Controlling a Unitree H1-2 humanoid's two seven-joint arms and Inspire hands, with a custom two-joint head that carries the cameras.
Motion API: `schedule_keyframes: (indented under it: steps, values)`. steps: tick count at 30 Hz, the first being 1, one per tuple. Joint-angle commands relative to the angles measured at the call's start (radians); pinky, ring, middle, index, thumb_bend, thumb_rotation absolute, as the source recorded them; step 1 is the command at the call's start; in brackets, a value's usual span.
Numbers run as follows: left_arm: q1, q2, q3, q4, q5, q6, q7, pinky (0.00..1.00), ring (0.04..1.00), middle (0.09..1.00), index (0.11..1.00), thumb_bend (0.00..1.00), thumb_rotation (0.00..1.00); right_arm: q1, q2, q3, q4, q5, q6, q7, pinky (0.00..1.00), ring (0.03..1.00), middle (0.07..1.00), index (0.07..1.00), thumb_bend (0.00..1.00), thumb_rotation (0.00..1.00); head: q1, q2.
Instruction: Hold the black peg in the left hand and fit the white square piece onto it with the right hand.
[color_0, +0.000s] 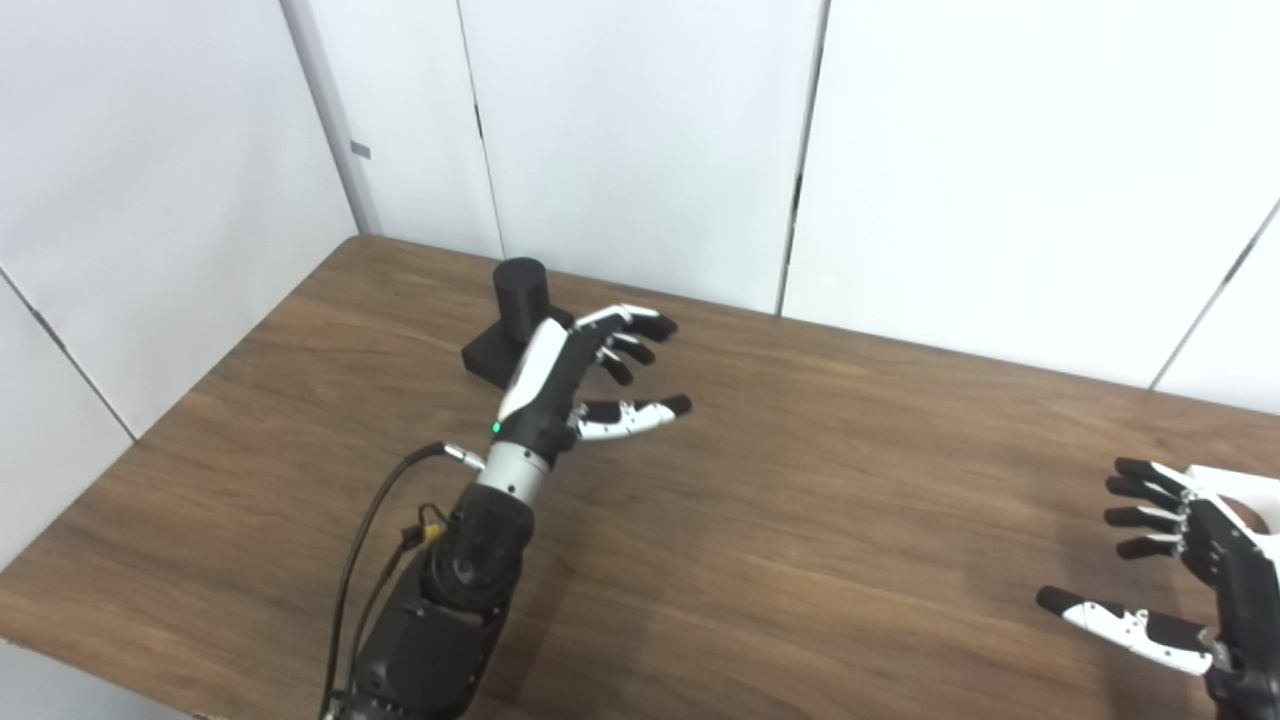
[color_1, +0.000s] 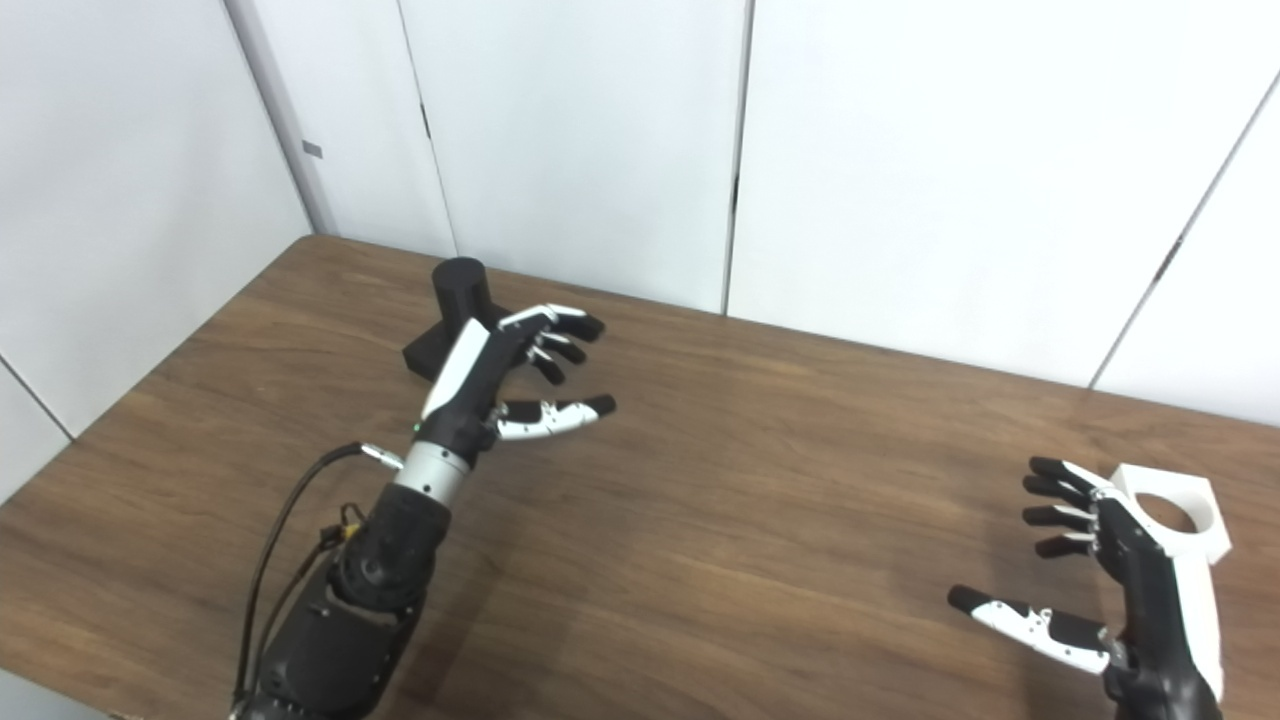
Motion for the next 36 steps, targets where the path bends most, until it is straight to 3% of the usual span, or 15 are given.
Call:
schedule_keyframes:
  steps: [1, 6, 10, 17, 27, 32, 36]
  values:
    - [-0.057, 0.021, 0.019, -0.048, 0.024, 0.008, 0.032, 0.54, 0.661, 0.719, 0.682, 0.79, 0.13, -0.019, -0.003, -0.008, -0.047, 0.007, 0.002, 0.003, 0.52, 0.643, 0.719, 0.742, 0.61, 0.00, 0.001, 0.000]
    - [-0.094, 0.045, 0.046, -0.047, 0.110, 0.049, 0.092, 0.60, 0.711, 0.739, 0.694, 0.80, 0.13, -0.019, -0.003, -0.010, -0.051, 0.011, 0.004, 0.001, 0.51, 0.638, 0.715, 0.735, 0.61, 0.00, 0.003, -0.001]
    - [-0.119, 0.068, 0.056, -0.055, 0.147, 0.096, 0.098, 0.69, 0.783, 0.782, 0.726, 0.79, 0.19, -0.018, -0.001, -0.009, -0.064, 0.013, 0.024, 0.008, 0.51, 0.643, 0.721, 0.738, 0.61, 0.00, 0.004, -0.002]
    - [-0.158, 0.091, 0.064, -0.030, 0.156, 0.118, 0.119, 0.67, 0.785, 0.788, 0.728, 0.79, 0.19, -0.020, -0.001, -0.005, -0.047, 0.011, -0.006, 0.005, 0.50, 0.625, 0.711, 0.728, 0.61, 0.00, 0.008, -0.003]
    - [-0.191, 0.115, 0.083, 0.032, 0.165, 0.120, 0.171, 0.64, 0.831, 0.853, 0.767, 0.79, 0.20, -0.014, -0.001, -0.011, -0.076, 0.015, 0.030, 0.020, 0.52, 0.626, 0.713, 0.730, 0.61, 0.00, 0.011, 0.001]
    - [-0.208, 0.149, 0.084, 0.062, 0.207, 0.153, 0.179, 0.78, 0.899, 0.878, 0.743, 0.80, 0.24, -0.013, -0.002, -0.012, -0.087, 0.008, 0.038, 0.021, 0.50, 0.618, 0.709, 0.727, 0.62, 0.00, 0.011, 0.001]
    - [-0.217, 0.166, 0.080, 0.094, 0.228, 0.163, 0.215, 0.76, 0.890, 0.873, 0.775, 0.82, 0.24, -0.011, -0.002, -0.012, -0.092, 0.014, 0.042, 0.024, 0.50, 0.620, 0.712, 0.729, 0.61, 0.00, 0.011, 0.003]
